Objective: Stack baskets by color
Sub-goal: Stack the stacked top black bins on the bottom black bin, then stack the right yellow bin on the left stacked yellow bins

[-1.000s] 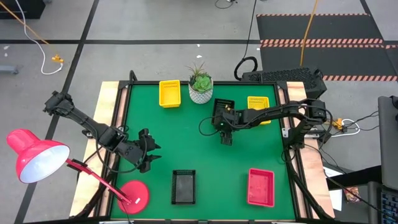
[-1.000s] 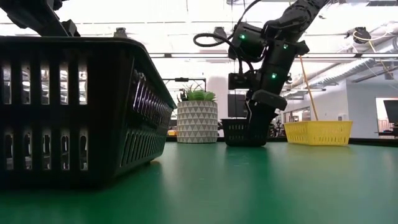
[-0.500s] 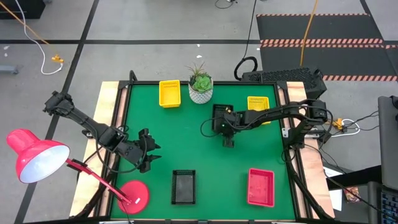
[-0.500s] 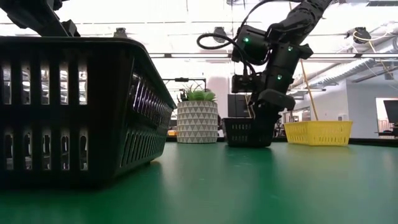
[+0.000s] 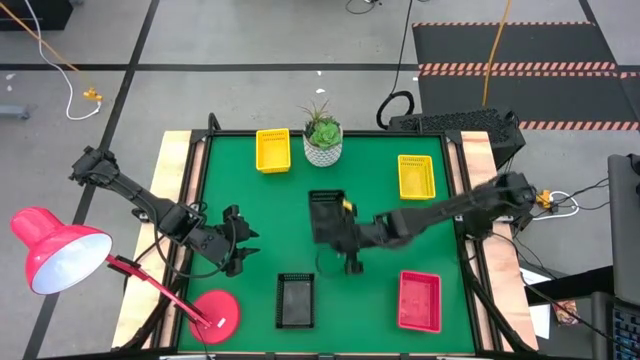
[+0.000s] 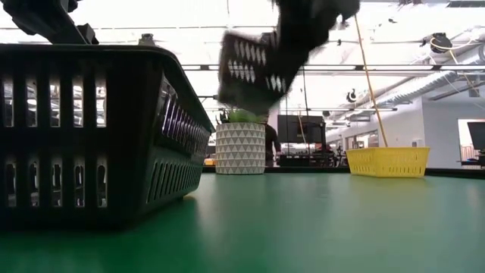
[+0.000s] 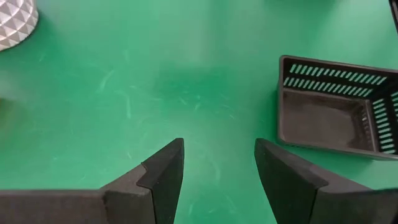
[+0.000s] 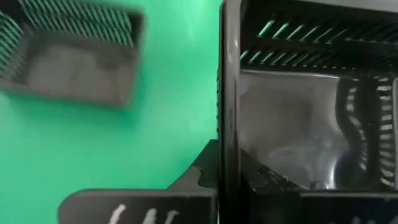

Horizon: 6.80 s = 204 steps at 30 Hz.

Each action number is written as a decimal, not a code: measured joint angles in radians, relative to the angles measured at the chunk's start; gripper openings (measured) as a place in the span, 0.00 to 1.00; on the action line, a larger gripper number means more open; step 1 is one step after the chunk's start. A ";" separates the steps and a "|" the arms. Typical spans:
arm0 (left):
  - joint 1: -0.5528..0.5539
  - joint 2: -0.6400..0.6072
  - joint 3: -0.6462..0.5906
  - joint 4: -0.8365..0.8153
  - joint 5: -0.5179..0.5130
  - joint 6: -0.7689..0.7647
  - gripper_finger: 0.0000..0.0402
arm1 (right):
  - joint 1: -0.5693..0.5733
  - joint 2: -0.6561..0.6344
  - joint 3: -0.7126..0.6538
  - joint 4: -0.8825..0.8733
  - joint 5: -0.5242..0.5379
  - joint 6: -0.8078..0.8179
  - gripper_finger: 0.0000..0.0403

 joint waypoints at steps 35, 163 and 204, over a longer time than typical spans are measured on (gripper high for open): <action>0.135 -0.070 0.000 -0.212 -0.190 -0.120 0.49 | 0.286 0.618 0.934 -0.304 0.137 0.504 0.00; -0.033 -0.070 -0.001 -0.338 -0.189 -0.258 0.49 | -0.333 -0.229 -0.090 -0.778 0.098 0.208 0.31; 0.035 -0.059 -0.094 -0.123 -0.347 -0.021 0.49 | -0.535 -0.289 -0.535 -0.370 -0.075 0.019 0.03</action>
